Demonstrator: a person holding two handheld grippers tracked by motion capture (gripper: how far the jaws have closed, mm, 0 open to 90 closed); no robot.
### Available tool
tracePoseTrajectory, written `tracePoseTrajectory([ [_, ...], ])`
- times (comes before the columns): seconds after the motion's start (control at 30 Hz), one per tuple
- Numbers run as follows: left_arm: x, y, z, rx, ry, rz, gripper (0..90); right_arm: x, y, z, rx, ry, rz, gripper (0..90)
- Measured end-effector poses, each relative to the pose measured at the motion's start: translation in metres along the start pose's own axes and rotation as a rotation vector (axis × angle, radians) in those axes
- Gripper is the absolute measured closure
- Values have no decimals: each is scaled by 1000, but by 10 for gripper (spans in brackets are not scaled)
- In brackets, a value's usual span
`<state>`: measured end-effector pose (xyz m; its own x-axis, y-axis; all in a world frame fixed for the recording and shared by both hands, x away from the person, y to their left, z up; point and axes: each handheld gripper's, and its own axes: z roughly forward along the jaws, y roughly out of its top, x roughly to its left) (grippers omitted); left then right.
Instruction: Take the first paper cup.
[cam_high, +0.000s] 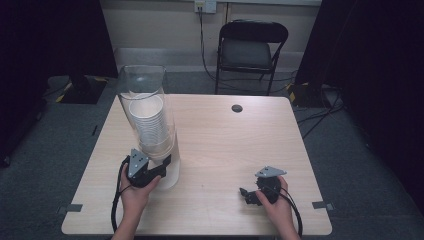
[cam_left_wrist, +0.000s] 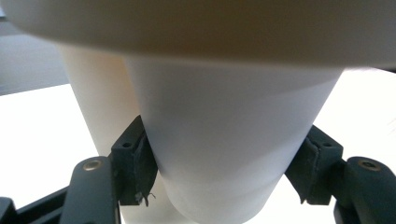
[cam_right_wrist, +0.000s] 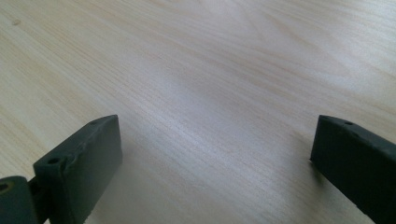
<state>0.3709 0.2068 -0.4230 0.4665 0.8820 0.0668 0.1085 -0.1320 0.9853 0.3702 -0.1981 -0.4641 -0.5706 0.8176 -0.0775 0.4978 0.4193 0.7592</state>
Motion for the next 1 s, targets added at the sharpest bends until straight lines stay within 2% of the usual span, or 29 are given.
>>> tracePoseTrajectory([
  [0.23,-1,-1,0,-5,12,-2,344,0,0,0,0,0,0,14],
  [0.83,-2,-1,0,-3,8,4,347,0,0,0,0,0,0,13],
  [1.0,-4,-1,-2,13,18,-2,352,0,0,0,-1,1,1,14],
])
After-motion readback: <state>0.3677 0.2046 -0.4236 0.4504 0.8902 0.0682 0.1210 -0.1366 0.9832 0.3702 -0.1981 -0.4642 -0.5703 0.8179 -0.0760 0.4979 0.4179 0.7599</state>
